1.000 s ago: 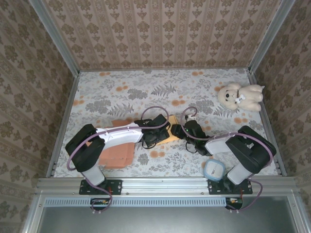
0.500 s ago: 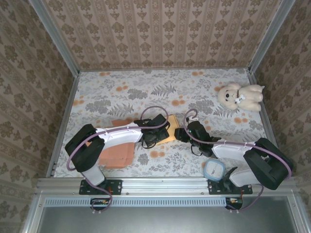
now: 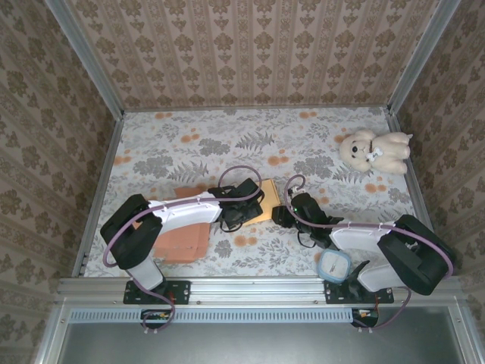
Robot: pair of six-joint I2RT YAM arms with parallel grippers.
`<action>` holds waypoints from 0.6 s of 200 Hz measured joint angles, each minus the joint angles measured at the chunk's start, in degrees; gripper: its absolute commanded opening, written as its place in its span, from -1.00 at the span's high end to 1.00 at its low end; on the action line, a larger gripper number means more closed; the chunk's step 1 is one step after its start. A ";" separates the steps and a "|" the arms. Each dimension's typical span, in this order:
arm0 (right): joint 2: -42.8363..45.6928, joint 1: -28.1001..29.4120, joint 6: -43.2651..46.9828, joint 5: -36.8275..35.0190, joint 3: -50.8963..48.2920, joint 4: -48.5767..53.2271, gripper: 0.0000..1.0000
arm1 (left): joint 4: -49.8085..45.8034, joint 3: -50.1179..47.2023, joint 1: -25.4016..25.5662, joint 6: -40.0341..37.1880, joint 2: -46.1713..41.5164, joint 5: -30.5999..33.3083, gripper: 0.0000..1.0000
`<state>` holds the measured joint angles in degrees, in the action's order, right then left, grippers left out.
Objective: Fold the paper box
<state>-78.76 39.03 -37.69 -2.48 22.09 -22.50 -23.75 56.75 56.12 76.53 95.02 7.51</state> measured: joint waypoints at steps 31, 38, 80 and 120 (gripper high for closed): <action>0.02 0.15 0.07 0.00 0.00 0.02 0.26 | -0.17 -0.02 -0.07 0.00 -0.07 0.00 -0.47; 0.02 0.15 0.04 0.00 0.00 0.00 0.26 | -0.22 -0.02 -0.09 0.00 -0.07 0.00 -0.46; 0.07 0.15 0.02 0.39 0.00 0.00 0.31 | -0.33 -0.02 -0.35 0.00 -0.15 0.09 -0.46; 0.07 0.15 -0.24 1.81 -0.02 -0.04 0.32 | -0.70 -0.04 -0.35 0.00 -0.17 0.44 -0.46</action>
<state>-78.70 39.18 -37.93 -0.67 22.06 -22.55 -24.45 56.71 55.77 76.53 94.85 7.94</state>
